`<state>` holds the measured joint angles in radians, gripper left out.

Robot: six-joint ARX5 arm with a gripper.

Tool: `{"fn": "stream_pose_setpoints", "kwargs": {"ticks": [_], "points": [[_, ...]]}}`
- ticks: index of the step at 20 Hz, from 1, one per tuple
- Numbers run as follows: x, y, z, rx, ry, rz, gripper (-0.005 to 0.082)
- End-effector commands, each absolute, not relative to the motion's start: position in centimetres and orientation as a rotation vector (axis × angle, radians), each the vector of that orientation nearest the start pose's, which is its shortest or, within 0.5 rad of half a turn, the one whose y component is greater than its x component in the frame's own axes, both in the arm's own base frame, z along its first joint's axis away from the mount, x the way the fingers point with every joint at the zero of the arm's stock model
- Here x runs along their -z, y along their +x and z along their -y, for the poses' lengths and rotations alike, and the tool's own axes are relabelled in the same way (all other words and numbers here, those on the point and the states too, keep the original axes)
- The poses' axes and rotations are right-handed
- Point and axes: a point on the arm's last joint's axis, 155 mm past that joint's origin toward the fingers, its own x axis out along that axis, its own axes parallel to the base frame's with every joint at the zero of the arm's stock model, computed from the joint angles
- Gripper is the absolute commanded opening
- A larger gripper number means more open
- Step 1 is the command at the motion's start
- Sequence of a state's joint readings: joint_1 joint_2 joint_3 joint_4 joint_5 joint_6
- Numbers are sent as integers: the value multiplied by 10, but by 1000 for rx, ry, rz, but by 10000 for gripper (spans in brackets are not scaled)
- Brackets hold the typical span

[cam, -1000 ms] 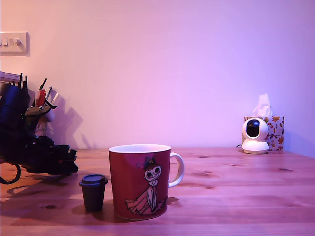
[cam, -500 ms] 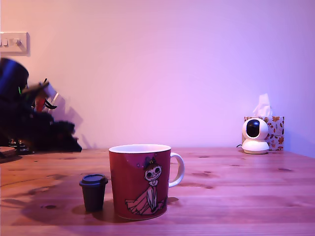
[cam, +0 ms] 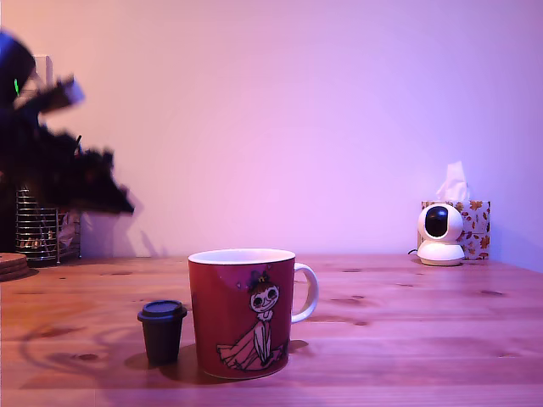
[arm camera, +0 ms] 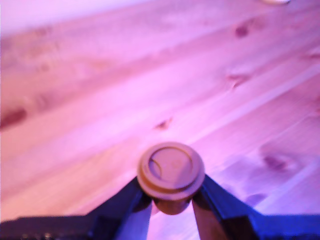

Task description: Pick up the coffee capsules on the table and drop them inside the coffee cup

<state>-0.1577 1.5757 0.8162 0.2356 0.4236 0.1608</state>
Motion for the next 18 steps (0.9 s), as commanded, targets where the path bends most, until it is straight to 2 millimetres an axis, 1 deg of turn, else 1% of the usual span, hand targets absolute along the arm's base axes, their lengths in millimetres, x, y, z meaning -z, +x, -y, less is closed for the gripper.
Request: {"fn": "stream_pose_setpoints", "kwargs": {"ticks": [1, 12, 14, 18], "points": [[-127, 417, 153, 635, 89, -489, 161], [-171, 349, 201, 789, 152, -490, 161], [-175, 337, 211, 824, 160, -490, 161], [-172, 313, 239, 914, 184, -509, 161]]}}
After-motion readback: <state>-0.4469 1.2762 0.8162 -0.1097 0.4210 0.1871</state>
